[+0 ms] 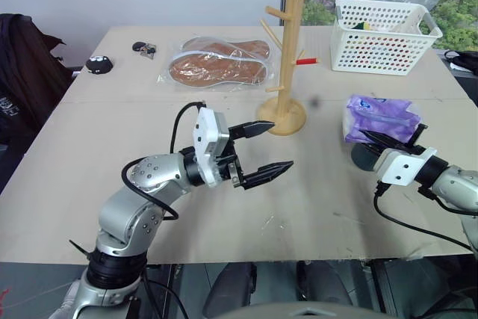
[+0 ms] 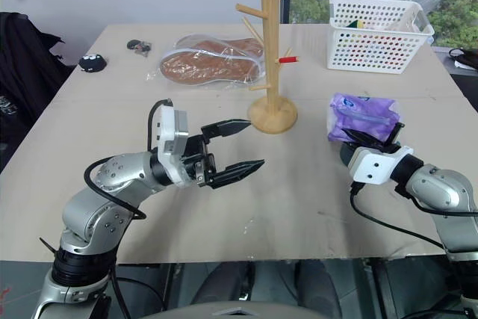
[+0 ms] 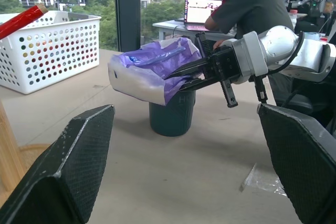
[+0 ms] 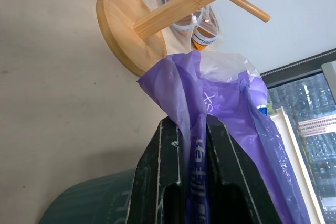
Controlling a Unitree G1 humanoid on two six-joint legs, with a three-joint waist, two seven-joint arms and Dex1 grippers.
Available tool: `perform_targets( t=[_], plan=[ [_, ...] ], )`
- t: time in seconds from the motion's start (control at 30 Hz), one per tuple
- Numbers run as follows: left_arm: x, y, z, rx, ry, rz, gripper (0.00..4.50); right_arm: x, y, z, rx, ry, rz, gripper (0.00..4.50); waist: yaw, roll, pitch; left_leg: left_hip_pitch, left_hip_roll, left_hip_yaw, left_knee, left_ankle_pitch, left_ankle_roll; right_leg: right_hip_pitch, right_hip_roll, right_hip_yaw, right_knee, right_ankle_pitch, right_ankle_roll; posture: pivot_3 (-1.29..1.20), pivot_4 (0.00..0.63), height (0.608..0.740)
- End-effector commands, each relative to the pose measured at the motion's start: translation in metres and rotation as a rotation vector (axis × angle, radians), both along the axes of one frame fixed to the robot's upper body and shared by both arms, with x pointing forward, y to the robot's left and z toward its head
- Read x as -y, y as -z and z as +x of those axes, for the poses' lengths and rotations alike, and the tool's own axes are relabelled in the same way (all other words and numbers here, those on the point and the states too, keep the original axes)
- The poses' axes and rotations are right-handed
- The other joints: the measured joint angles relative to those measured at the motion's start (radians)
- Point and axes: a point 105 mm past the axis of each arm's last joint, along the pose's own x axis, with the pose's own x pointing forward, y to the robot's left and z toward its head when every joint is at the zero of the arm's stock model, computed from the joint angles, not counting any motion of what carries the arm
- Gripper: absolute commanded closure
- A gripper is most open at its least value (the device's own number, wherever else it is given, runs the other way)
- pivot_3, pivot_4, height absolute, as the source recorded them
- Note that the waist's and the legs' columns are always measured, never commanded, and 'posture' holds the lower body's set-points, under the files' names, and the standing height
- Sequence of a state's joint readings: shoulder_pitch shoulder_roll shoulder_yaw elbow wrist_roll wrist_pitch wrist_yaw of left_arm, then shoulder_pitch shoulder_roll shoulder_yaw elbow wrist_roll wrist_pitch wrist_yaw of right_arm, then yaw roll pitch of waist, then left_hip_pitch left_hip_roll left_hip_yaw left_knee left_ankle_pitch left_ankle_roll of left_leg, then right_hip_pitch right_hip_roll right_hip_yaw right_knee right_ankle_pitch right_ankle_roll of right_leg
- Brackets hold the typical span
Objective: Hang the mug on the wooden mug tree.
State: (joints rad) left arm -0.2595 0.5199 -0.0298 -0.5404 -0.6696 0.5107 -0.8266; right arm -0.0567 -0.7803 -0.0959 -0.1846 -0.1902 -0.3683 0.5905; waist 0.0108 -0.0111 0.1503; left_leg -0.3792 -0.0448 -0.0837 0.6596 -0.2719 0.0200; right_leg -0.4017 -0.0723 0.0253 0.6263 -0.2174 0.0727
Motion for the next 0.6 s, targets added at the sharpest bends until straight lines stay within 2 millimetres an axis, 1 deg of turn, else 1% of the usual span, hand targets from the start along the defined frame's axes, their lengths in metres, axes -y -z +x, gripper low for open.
perform_targets(
  t=[0.03,0.13,0.23,0.33,0.37,0.4,0.43,0.47,0.53,0.57,0.6],
  plan=[
    [0.002,-0.011,-0.008,0.066,0.019,-0.015,0.00,0.000,-0.020,-0.002,0.088,-0.007,0.019,4.45,0.000,0.000,0.000,0.000,0.000,0.000,0.000,0.000,0.000,0.000,0.000,0.000,0.000,0.000,0.000,0.00,0.150,0.740],
    [0.004,-0.012,-0.008,0.069,0.033,-0.022,0.00,0.002,-0.035,-0.003,0.159,0.009,0.034,4.45,0.000,0.000,0.000,0.000,0.000,0.000,0.000,0.000,0.000,0.000,0.000,0.000,0.000,0.000,0.000,0.00,0.150,0.740],
    [0.008,-0.013,-0.009,0.067,0.065,-0.031,0.00,0.009,-0.065,-0.007,0.264,0.036,0.049,4.45,0.000,0.000,0.000,0.000,0.000,0.000,0.000,0.000,0.000,0.000,0.000,0.000,0.000,0.000,0.000,0.00,0.150,0.740],
    [0.014,-0.012,-0.011,0.041,0.104,-0.022,0.00,0.022,-0.090,-0.010,0.302,0.091,0.055,4.45,0.001,0.000,0.000,0.000,0.000,0.000,0.000,0.000,0.000,0.000,0.000,0.000,0.000,0.000,0.000,0.00,0.150,0.740],
    [0.016,-0.011,-0.012,0.038,0.125,-0.015,0.00,0.029,-0.099,-0.011,0.312,0.125,0.056,4.45,0.001,0.000,0.000,0.000,0.000,0.000,0.000,0.000,0.000,0.000,0.000,0.000,0.000,0.000,0.000,0.00,0.150,0.740],
    [0.018,-0.011,-0.012,0.036,0.141,-0.012,0.00,0.035,-0.104,-0.012,0.313,0.153,0.056,4.45,0.002,0.000,0.000,0.000,0.000,0.000,0.000,0.000,0.000,0.000,0.000,0.000,0.000,0.000,0.000,0.00,0.150,0.740],
    [0.020,-0.011,-0.012,0.031,0.156,-0.009,0.00,0.042,-0.106,-0.013,0.304,0.185,0.059,4.45,0.004,0.000,0.001,-0.001,0.000,0.000,0.000,0.000,0.000,0.000,0.000,0.000,0.000,0.000,0.000,0.00,0.150,0.740],
    [0.024,-0.010,-0.012,0.028,0.183,0.006,0.00,0.054,-0.107,-0.015,0.293,0.236,0.062,4.45,0.004,0.000,0.001,-0.001,0.000,-0.001,0.000,0.000,0.000,0.000,0.000,0.000,0.000,0.000,0.000,0.00,0.150,0.740],
    [0.033,-0.003,-0.011,0.021,0.243,0.066,0.00,0.084,-0.092,-0.024,0.229,0.370,0.074,4.45,0.010,-0.001,0.000,-0.001,-0.001,-0.001,0.000,0.000,0.000,0.000,0.000,-0.002,0.000,0.000,0.000,0.00,0.150,0.740],
    [0.037,0.001,-0.011,0.015,0.273,0.094,0.00,0.098,-0.080,-0.031,0.185,0.433,0.076,4.45,0.011,-0.001,0.000,-0.002,-0.001,-0.002,0.000,0.000,0.000,0.001,0.000,-0.002,0.000,0.000,0.000,0.00,0.150,0.740],
    [0.039,0.004,-0.011,0.011,0.298,0.119,0.00,0.106,-0.070,-0.038,0.157,0.477,0.078,4.45,0.013,-0.001,0.000,-0.002,-0.001,-0.002,0.000,0.000,0.000,0.001,0.000,-0.003,0.000,0.000,0.000,0.00,0.150,0.740]
  ],
)
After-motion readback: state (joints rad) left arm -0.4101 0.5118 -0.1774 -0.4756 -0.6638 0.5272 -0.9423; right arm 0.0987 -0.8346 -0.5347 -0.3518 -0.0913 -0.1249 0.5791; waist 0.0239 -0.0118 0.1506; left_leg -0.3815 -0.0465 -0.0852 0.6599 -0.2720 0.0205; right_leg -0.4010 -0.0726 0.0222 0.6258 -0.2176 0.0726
